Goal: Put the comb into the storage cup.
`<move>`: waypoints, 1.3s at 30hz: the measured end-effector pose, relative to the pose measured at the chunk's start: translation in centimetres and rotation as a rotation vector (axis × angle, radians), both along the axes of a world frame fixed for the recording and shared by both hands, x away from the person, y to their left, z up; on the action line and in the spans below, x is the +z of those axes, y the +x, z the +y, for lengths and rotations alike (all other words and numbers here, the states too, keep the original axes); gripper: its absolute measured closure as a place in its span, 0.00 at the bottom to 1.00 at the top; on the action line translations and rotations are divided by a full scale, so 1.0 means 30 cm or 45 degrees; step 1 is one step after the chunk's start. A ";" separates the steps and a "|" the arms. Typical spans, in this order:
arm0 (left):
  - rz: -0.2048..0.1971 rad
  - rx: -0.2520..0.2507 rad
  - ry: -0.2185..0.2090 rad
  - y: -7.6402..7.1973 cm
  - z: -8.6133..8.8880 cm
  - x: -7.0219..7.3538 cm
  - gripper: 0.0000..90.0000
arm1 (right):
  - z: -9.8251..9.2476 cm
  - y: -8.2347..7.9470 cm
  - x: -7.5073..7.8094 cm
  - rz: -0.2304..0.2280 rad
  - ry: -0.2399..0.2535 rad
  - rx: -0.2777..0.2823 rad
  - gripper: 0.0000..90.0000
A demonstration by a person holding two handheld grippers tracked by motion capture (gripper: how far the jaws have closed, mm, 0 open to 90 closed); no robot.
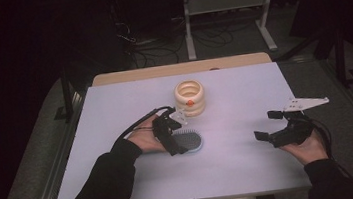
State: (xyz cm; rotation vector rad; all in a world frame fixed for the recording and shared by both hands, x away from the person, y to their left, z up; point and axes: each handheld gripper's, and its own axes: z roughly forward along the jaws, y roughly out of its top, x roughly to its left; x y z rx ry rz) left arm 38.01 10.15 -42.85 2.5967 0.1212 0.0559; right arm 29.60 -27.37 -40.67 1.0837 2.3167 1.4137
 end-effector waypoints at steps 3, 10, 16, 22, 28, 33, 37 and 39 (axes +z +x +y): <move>0.005 0.000 0.004 -0.001 -0.001 -0.011 0.00 | 0.000 0.000 0.000 -0.001 0.000 0.000 0.00; 0.016 -0.010 0.044 0.001 -0.009 -0.040 0.00 | 0.003 0.001 -0.001 0.000 -0.002 0.005 0.00; 0.014 -0.031 0.069 -0.006 -0.024 -0.056 0.00 | 0.004 0.001 -0.001 0.000 -0.001 0.007 0.00; 0.030 -0.057 0.096 -0.006 -0.031 -0.072 0.06 | 0.004 0.001 0.000 0.000 0.000 0.008 0.00; 0.027 -0.055 0.087 0.002 -0.025 -0.071 0.16 | 0.006 0.001 0.000 0.003 -0.001 0.012 0.00; 0.016 -0.060 0.083 0.005 -0.018 -0.069 0.20 | 0.006 0.002 0.000 0.003 0.000 0.013 0.00; -0.014 -0.079 0.092 -0.001 -0.021 -0.068 0.21 | 0.005 0.001 0.001 0.002 0.004 0.011 0.00; -0.020 -0.084 0.091 -0.002 -0.021 -0.068 0.21 | 0.007 0.001 0.002 -0.001 0.003 0.017 0.00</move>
